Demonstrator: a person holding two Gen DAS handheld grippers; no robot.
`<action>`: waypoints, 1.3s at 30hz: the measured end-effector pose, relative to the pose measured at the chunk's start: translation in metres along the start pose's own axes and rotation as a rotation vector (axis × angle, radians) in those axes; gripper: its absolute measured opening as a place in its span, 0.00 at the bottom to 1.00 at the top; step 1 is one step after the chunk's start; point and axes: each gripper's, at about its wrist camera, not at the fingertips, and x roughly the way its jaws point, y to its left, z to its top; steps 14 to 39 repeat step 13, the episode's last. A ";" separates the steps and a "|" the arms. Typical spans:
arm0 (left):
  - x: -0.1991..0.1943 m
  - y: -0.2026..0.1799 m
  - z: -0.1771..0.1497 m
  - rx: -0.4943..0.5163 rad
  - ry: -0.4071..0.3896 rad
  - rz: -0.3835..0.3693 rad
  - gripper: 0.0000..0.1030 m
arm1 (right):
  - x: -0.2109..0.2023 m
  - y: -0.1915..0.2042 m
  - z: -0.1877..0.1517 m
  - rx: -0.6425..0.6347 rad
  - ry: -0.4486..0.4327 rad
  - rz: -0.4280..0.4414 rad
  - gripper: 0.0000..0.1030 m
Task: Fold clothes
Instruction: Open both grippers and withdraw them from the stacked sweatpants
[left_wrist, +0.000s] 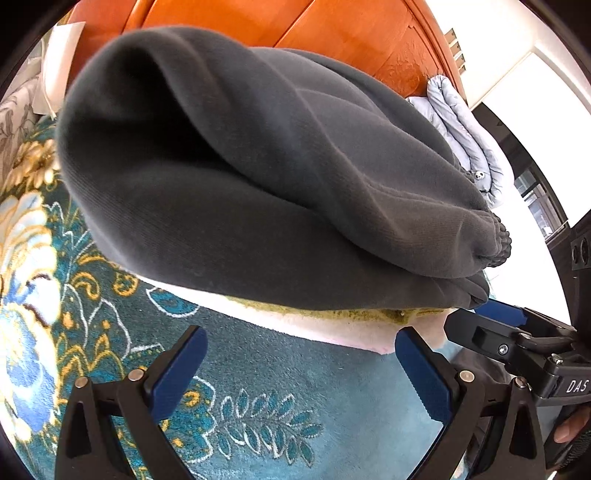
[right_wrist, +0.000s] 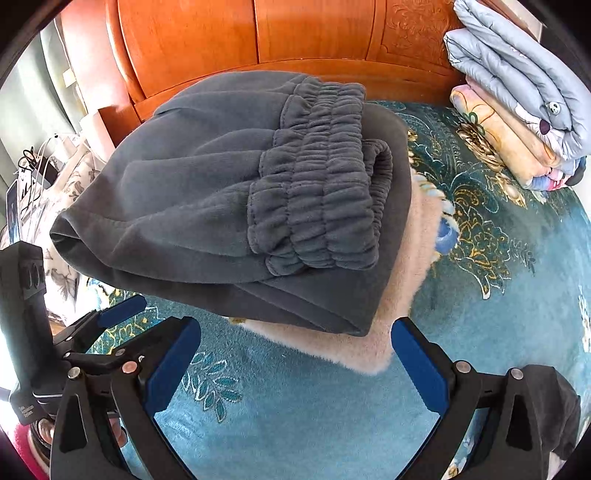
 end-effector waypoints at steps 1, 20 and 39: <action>0.000 -0.001 0.000 -0.001 -0.002 0.005 1.00 | 0.000 0.000 0.000 -0.002 0.000 -0.001 1.00; 0.009 -0.012 -0.007 0.016 -0.009 0.063 1.00 | 0.005 0.003 -0.003 -0.017 0.003 0.006 1.00; 0.009 -0.012 -0.007 0.016 -0.009 0.063 1.00 | 0.005 0.003 -0.003 -0.017 0.003 0.006 1.00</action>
